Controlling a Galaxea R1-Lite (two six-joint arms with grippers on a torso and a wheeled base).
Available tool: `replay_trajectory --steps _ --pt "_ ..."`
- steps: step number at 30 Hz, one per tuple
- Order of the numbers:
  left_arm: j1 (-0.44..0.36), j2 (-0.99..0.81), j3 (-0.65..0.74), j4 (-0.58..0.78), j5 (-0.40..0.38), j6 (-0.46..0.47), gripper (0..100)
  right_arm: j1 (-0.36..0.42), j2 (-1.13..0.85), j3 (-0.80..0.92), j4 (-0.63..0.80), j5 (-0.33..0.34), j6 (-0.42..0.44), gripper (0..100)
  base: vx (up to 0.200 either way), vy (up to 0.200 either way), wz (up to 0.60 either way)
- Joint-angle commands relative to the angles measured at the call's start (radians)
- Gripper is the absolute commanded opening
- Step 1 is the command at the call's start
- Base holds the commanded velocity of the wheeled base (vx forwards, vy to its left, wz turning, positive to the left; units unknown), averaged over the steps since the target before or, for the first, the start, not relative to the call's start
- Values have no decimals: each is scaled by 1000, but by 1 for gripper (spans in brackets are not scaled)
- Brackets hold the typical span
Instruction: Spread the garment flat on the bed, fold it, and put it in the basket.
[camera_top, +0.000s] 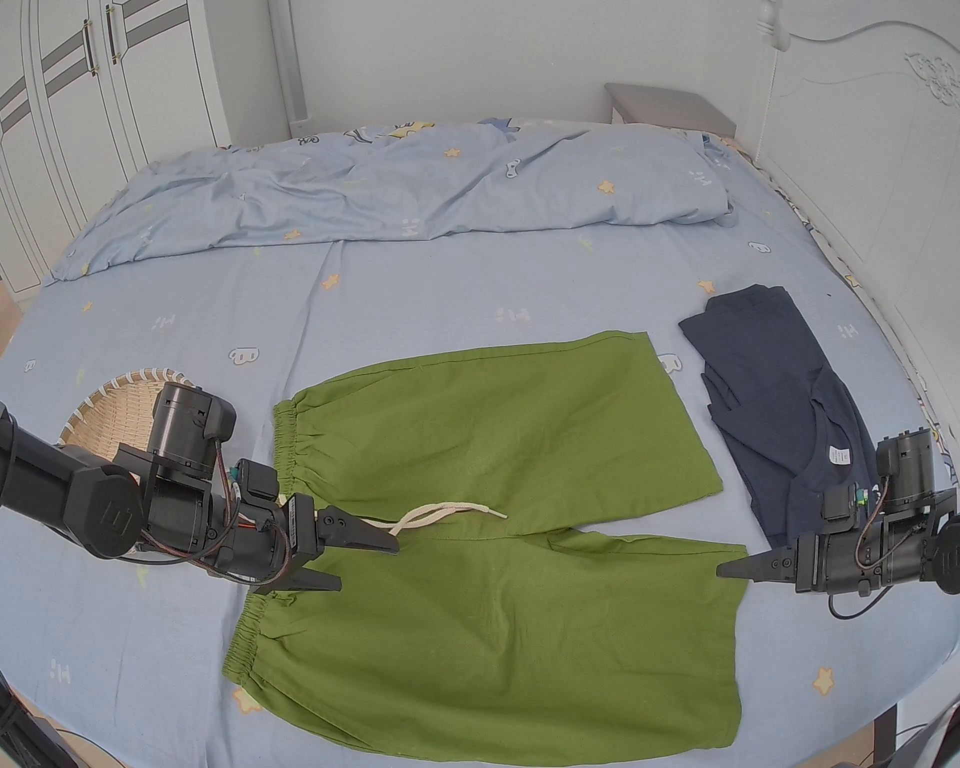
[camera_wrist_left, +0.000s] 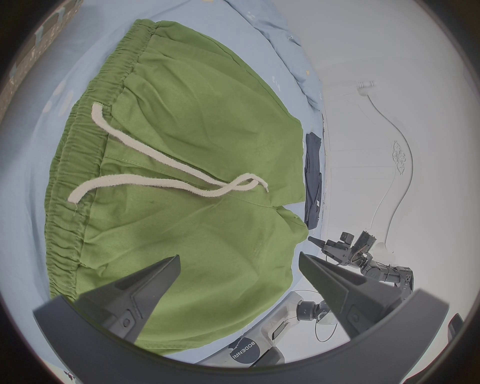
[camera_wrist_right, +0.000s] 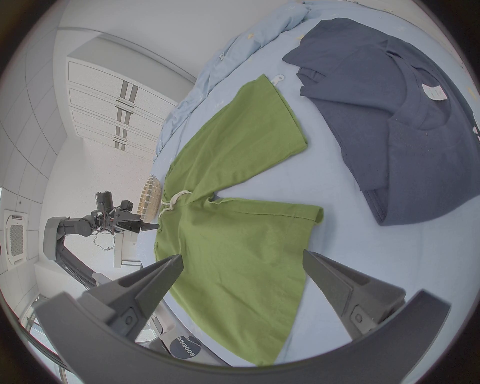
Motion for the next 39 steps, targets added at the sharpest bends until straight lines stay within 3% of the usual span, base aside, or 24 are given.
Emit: replay_trajectory --steps 1,5,17,21,28,39 --pt "1 -2 0 -1 0 -1 100 -14 110 -8 -3 2 -41 100 0 0 0" --pt "-2 -2 0 -1 0 -1 100 -3 162 -5 -9 1 -73 100 0 0 0" --pt "-4 4 0 -1 0 -1 100 -5 220 -20 -79 1 -59 100 0 0 0" --pt "-2 4 -2 -1 0 -1 100 -5 257 -22 -173 4 -30 100 0 0 0" --pt "2 9 -5 -1 0 -1 100 12 320 -60 -300 9 103 100 0 0 0" --pt "8 18 -9 -1 0 -1 100 -26 328 -66 -384 9 152 100 0 0 0"
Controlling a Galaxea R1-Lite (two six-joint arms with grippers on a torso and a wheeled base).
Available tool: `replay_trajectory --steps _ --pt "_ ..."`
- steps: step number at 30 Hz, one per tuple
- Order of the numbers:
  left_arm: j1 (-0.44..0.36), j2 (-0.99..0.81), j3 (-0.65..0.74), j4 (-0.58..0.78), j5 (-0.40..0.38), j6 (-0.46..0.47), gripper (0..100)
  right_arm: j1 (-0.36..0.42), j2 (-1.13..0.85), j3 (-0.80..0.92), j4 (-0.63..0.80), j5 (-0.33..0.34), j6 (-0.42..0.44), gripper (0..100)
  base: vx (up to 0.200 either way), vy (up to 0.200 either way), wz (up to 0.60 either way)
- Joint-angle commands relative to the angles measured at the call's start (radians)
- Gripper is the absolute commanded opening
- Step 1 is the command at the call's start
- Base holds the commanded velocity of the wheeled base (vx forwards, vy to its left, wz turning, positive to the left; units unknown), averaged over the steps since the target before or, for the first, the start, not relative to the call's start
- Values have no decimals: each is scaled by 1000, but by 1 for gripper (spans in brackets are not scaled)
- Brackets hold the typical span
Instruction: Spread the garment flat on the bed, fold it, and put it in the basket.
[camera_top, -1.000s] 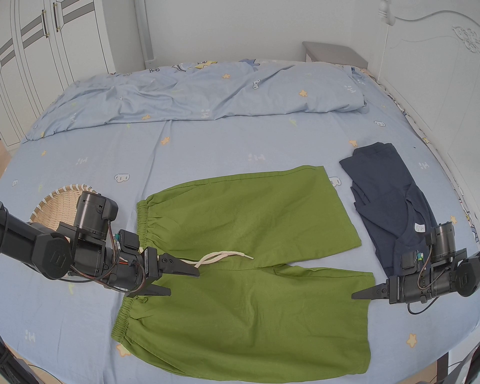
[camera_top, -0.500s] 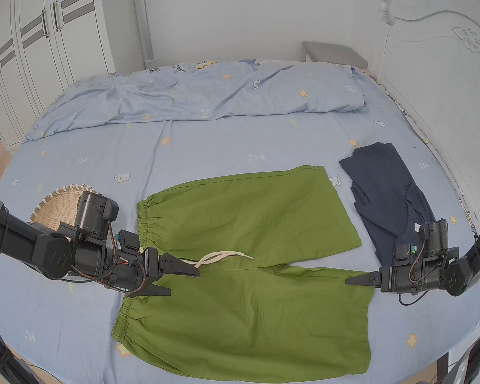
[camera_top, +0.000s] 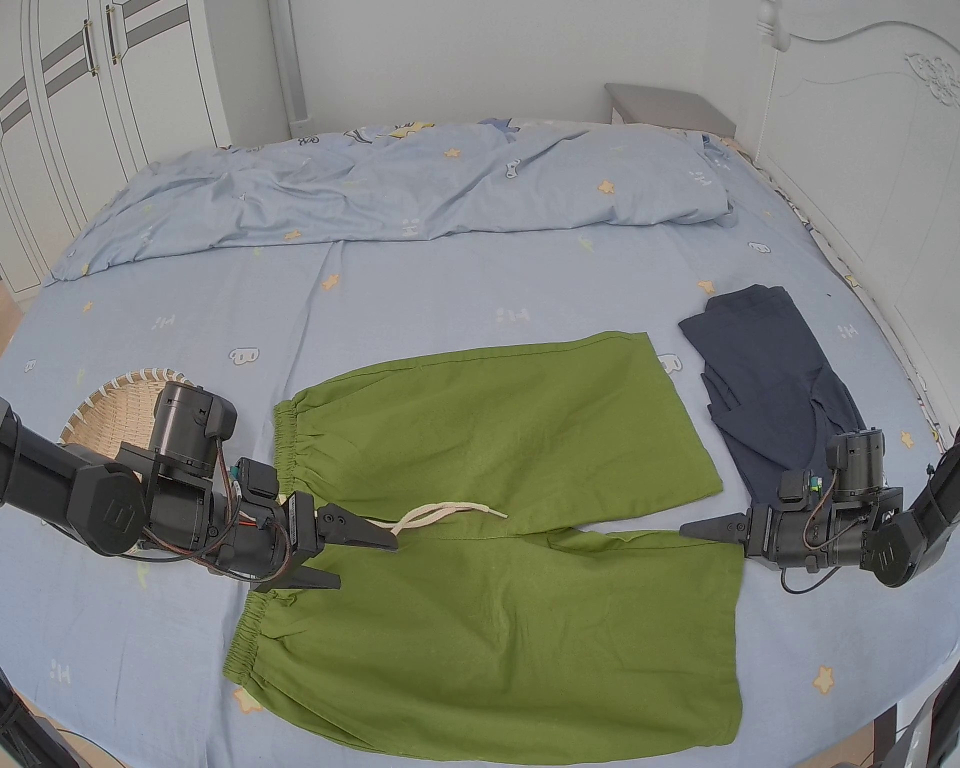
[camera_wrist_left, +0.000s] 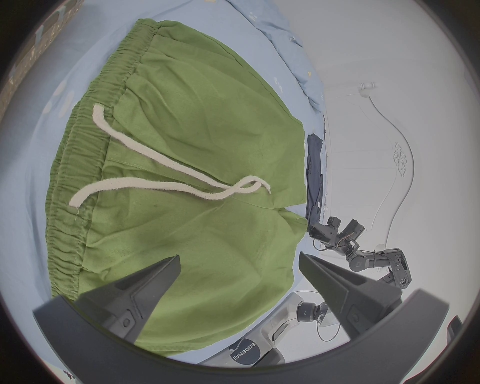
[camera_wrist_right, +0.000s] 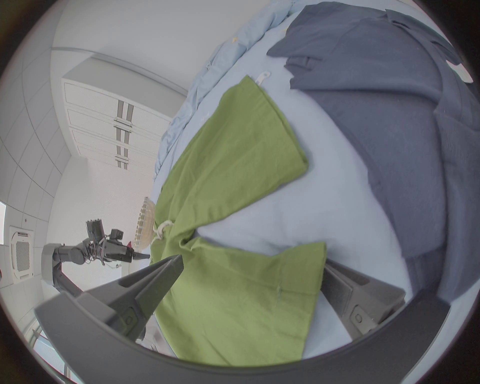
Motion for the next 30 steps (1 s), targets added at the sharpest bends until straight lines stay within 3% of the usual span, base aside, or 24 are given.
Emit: replay_trajectory --steps 1,15,17,22,30 --pt "1 7 -1 0 0 -1 100 -27 4 9 -40 -1 28 100 0 0 0" --pt "3 19 -2 -13 1 -1 100 -70 -17 27 -158 -1 111 100 0 0 0" --pt "6 15 -2 -11 1 -2 100 -81 -21 30 -213 -3 154 100 0 0 0" --pt "57 -62 10 0 -2 -5 100 -113 -70 44 -298 2 236 100 0 0 0" --pt "205 -243 200 -8 -15 -17 100 -125 -223 99 -275 0 241 100 0 0 0"
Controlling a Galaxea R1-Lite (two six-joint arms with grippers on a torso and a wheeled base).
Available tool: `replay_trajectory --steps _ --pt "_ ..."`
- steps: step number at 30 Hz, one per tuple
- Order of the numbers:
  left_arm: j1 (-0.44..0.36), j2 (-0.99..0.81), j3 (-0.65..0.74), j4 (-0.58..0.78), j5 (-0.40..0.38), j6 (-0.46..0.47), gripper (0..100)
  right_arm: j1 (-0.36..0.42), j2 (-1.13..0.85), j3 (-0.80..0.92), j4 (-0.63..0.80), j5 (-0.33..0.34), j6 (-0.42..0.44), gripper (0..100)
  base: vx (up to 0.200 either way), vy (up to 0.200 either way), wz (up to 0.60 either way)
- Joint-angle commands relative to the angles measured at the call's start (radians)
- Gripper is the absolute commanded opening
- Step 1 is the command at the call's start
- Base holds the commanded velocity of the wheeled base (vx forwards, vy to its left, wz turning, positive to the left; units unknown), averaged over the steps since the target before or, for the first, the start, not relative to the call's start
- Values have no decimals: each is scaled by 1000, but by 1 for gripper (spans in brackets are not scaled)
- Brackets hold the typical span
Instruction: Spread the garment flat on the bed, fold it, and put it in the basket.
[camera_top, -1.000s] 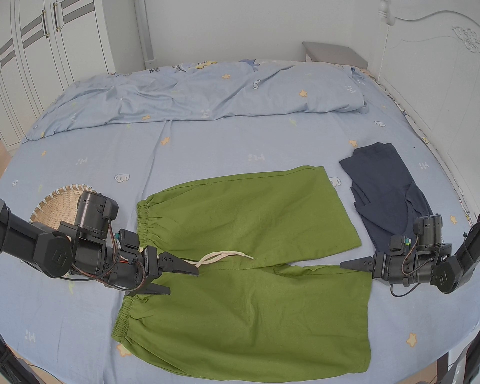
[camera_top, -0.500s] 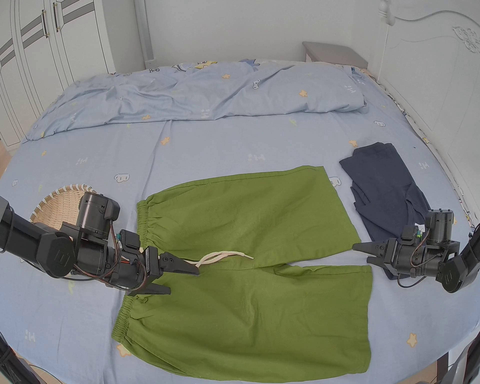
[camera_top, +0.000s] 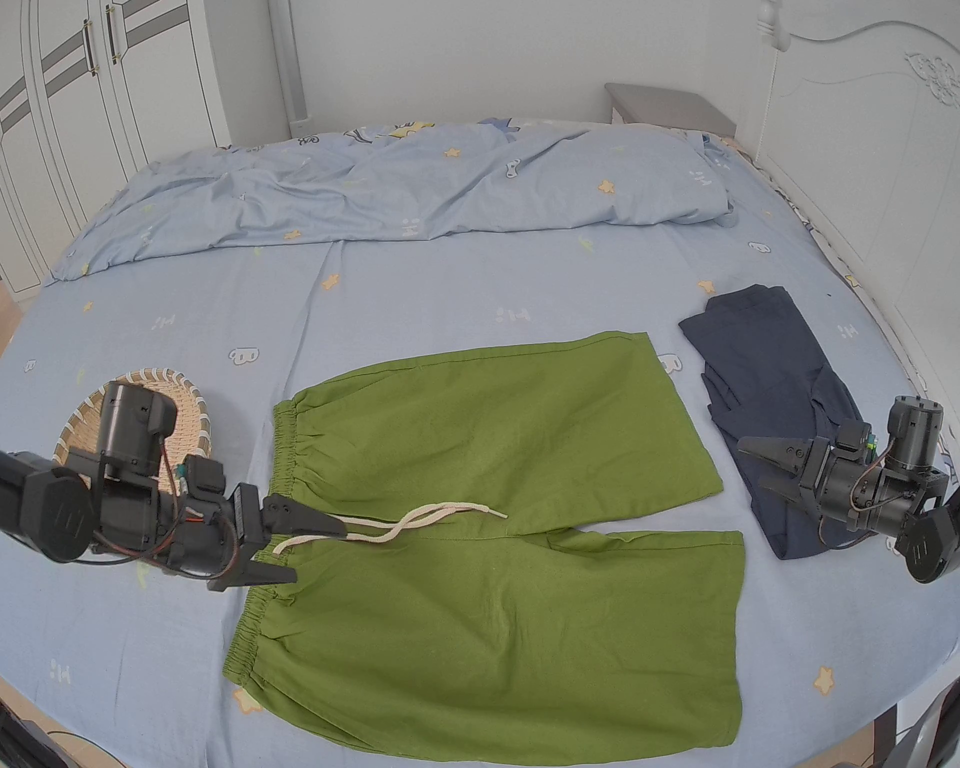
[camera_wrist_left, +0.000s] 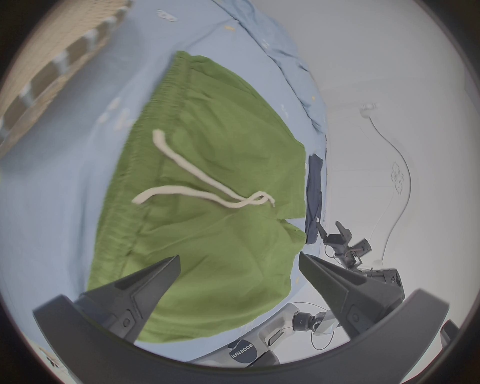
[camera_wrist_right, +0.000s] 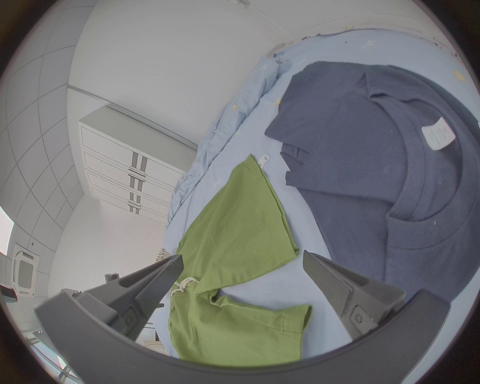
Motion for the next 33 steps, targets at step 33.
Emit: replay_trajectory --steps 33 --pt "366 49 392 -18 -85 324 100 163 -154 251 17 -16 -58 100 0 0 0"
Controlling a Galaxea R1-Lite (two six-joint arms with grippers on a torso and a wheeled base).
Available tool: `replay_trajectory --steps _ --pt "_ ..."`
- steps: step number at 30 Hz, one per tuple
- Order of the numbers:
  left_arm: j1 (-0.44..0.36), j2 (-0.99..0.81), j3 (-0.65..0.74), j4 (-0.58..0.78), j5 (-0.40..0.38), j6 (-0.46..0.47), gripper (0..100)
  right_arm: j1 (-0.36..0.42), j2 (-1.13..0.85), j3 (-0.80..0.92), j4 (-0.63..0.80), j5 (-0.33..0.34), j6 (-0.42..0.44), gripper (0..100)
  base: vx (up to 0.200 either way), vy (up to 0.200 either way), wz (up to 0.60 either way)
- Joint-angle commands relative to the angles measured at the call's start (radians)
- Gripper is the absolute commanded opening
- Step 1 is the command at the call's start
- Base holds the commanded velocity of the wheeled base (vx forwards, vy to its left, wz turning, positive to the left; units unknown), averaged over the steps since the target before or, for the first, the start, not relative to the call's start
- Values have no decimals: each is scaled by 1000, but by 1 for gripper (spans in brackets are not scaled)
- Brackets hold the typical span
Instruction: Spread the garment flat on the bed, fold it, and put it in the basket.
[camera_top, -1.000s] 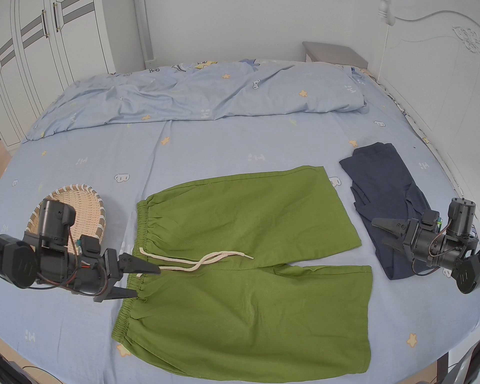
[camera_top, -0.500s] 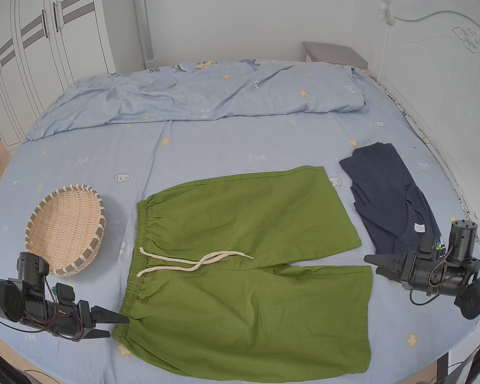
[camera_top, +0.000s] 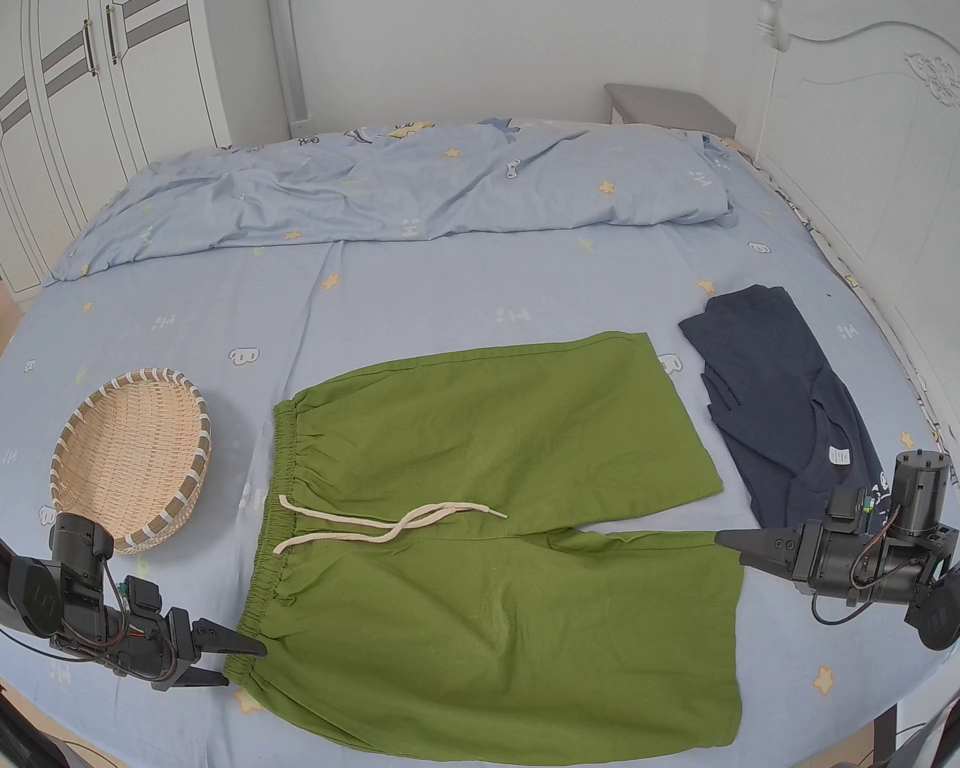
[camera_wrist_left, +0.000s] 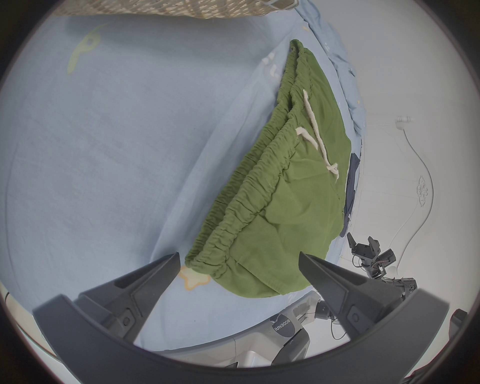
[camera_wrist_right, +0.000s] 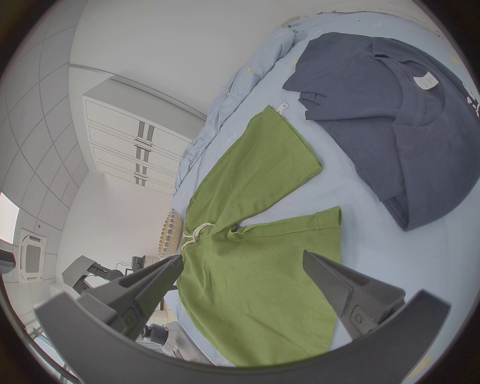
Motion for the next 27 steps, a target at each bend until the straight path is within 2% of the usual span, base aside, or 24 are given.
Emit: replay_trajectory --steps 1,8,12,13,22,27 --pt "-2 54 -14 -6 -2 1 100 1 0 0 0 1 0 100 0 0 0" --pt "-17 86 -43 -35 -4 -4 100 1 -3 0 0 1 0 100 0 0 0" --pt "-19 88 -57 -36 -55 -4 100 0 -1 0 0 2 0 100 0 0 0" --pt "-19 88 -60 -35 -61 -4 0 0 -1 0 0 1 0 100 0 0 0" --pt "-10 88 -61 -35 -62 -2 0 0 4 5 0 1 -1 100 0 0 0" --pt "3 74 -28 -33 -61 1 0 8 -7 81 1 -4 -17 100 0 0 0"
